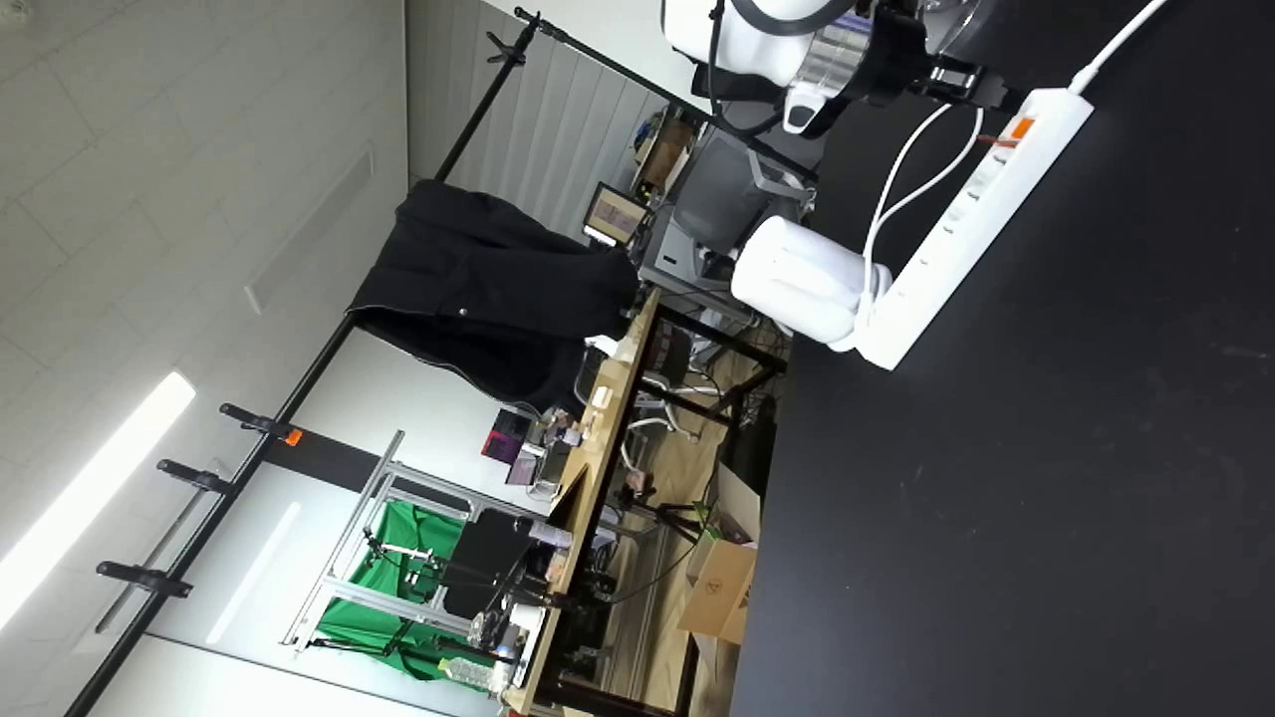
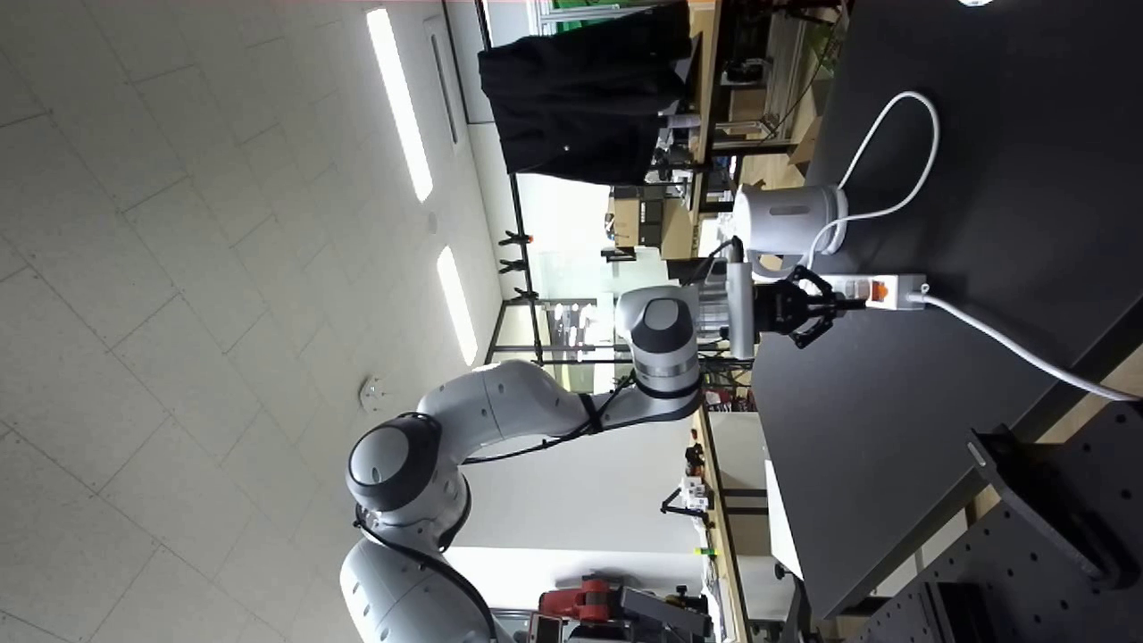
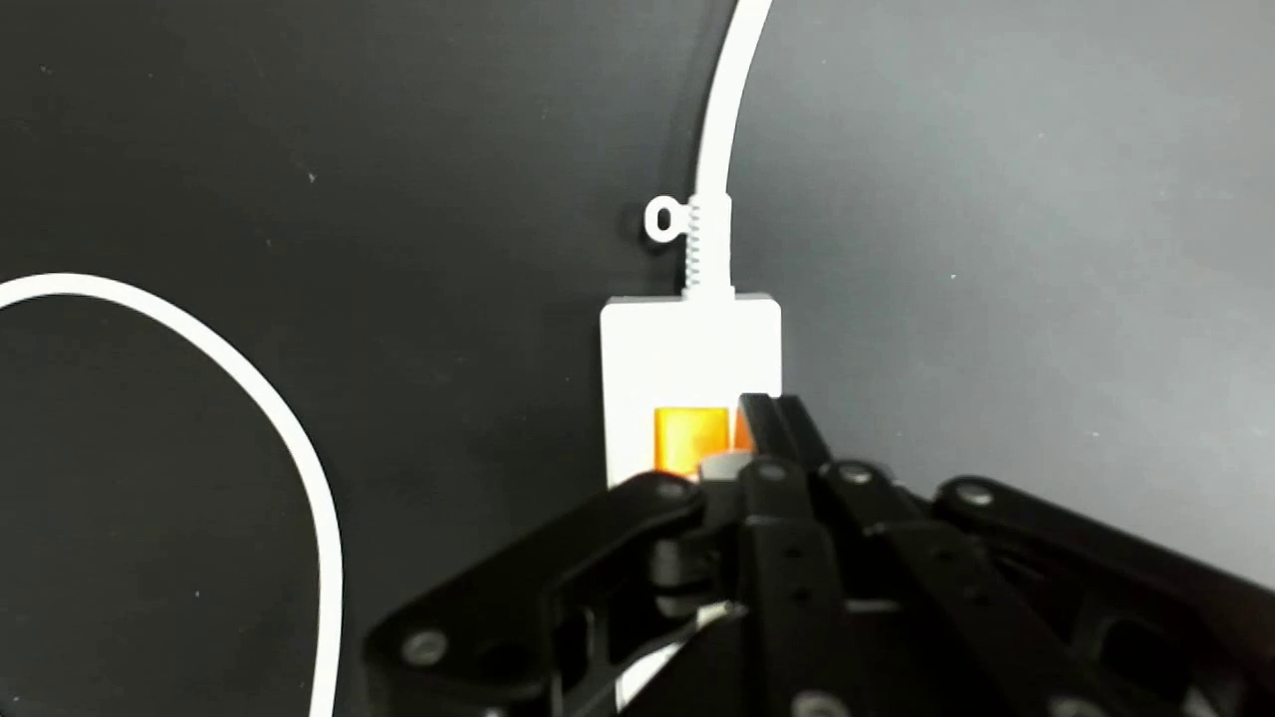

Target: Push the first button from the right of the adaptor.

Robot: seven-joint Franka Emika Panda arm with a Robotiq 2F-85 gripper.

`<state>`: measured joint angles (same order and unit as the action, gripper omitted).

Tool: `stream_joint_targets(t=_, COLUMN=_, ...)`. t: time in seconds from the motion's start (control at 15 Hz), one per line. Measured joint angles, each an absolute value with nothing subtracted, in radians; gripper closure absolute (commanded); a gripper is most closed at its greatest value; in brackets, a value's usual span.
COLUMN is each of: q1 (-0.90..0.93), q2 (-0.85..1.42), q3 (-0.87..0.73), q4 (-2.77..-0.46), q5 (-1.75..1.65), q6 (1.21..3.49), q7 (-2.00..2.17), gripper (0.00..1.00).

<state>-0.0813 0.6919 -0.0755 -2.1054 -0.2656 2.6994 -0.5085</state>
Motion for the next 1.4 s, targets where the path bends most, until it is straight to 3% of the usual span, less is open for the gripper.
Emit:
stream_joint_targets(t=0.67, q1=-0.026, q2=0.775, q3=-0.149, q4=-2.116, q5=-0.301, q6=2.974, q7=-0.395, gripper=1.00)
stream_joint_targets(t=1.4, q1=0.039, q2=0.772, q3=-0.192, q4=-2.139, q5=-0.303, q6=2.994, q7=-0.340, gripper=1.00)
